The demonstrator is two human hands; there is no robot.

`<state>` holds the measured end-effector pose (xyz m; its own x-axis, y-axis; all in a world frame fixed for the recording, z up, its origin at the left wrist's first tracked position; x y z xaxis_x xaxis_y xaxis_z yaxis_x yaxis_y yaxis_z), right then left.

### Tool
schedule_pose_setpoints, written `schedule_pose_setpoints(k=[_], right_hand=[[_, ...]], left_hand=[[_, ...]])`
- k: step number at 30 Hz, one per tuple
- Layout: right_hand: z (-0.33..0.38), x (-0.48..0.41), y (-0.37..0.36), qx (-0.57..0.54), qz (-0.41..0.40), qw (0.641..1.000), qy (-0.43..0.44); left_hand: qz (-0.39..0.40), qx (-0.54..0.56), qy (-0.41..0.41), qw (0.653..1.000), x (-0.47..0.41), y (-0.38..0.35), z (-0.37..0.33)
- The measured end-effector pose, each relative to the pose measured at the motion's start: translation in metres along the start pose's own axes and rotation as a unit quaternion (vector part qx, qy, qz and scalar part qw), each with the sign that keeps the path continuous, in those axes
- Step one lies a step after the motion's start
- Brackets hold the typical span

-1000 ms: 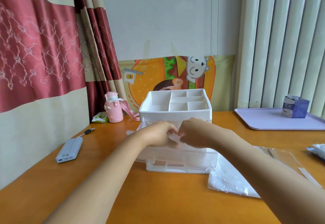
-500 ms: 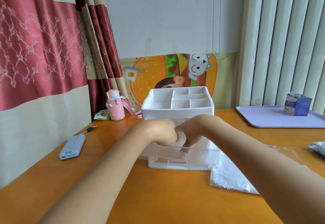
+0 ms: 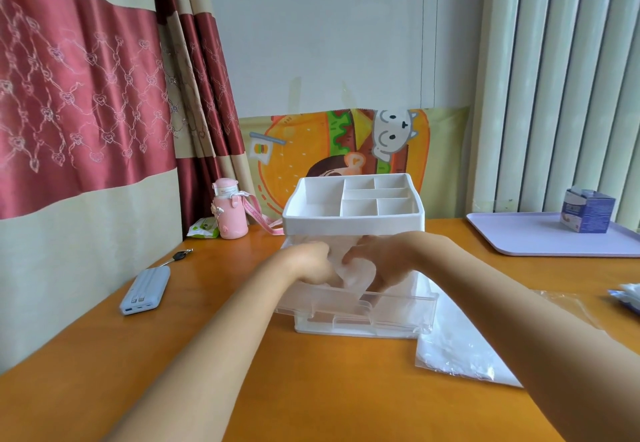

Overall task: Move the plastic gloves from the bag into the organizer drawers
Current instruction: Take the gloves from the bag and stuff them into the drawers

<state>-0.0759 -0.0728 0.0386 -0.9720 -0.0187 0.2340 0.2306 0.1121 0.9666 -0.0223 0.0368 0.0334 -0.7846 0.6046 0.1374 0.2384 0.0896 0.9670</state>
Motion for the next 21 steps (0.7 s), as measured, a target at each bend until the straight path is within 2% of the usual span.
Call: schedule_pose_setpoints(k=[6, 9, 13, 16, 21], right_hand=[[0.000, 0.006, 0.004, -0.026, 0.014, 1.000, -0.009], [0.000, 0.008, 0.005, -0.034, 0.014, 0.999, -0.010], [-0.001, 0.009, 0.005, -0.041, -0.006, 0.999, -0.021], [0.000, 0.004, 0.002, -0.037, -0.055, 0.997, -0.038], [0.003, -0.004, -0.006, -0.009, -0.046, 0.996, -0.072]], left_hand=[[0.061, -0.110, -0.060, 0.990, 0.011, 0.020, 0.006], [0.081, -0.118, -0.050, 0.988, 0.017, 0.031, 0.010], [0.066, -0.167, -0.035, 0.983, 0.016, 0.038, 0.008], [0.079, -0.208, -0.024, 0.975, 0.011, 0.032, 0.005], [0.081, -0.182, -0.011, 0.980, 0.003, 0.021, 0.004]])
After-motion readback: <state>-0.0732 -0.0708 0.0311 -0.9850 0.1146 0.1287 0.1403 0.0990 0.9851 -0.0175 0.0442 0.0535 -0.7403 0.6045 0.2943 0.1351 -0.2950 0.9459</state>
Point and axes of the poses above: each hand's wrist, its own x-axis away from the middle knuckle, its own y-axis out of the back of the hand, z = x × y, the point moved 4 cm from there along -x, towards the middle knuckle, and after that the axes turned 1 degree about -x, right-handed, at the moved point
